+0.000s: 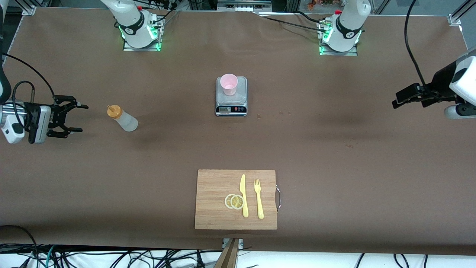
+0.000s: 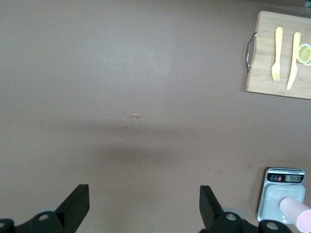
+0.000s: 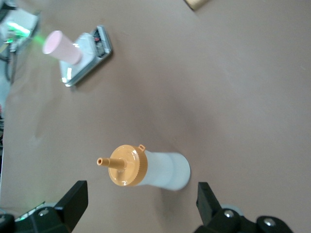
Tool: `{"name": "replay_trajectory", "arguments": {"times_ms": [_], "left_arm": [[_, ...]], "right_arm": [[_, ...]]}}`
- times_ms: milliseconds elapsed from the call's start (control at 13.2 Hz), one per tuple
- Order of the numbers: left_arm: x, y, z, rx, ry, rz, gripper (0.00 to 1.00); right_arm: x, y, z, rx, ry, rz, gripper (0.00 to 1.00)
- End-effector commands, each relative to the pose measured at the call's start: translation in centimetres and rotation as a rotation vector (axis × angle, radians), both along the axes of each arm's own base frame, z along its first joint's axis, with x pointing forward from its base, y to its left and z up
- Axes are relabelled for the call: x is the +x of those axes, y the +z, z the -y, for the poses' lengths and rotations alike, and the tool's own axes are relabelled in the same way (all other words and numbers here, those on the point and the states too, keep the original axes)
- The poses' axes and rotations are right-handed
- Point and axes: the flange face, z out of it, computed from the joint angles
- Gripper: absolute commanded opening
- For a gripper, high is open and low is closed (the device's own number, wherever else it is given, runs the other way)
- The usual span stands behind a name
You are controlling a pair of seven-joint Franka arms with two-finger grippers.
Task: Add sauce to pink cup with both arms
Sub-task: 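Release the cup and withdraw the left gripper while the right gripper reaches, then grasp the white squeeze bottle with the right gripper and lift it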
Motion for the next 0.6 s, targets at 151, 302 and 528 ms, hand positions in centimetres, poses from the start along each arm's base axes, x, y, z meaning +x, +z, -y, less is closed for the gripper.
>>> {"name": "replay_trajectory", "arguments": {"times_ms": [151, 302, 528], "left_arm": [[0.7, -0.4, -0.6, 0.018, -0.093, -0.016, 1.00], [0.9, 0.0, -0.2, 0.019, -0.101, -0.005, 1.00], [1.2, 0.1, 0.3, 0.019, -0.106, -0.003, 1.00]], "right_arm": [[-3.9, -9.8, 2.6, 0.306, 0.107, 0.210, 1.00], [-4.3, -12.9, 3.2, 0.409, 0.124, 0.328, 1.00], [-5.1, -16.0, 2.7, 0.527, 0.156, 0.420, 1.00]]}}
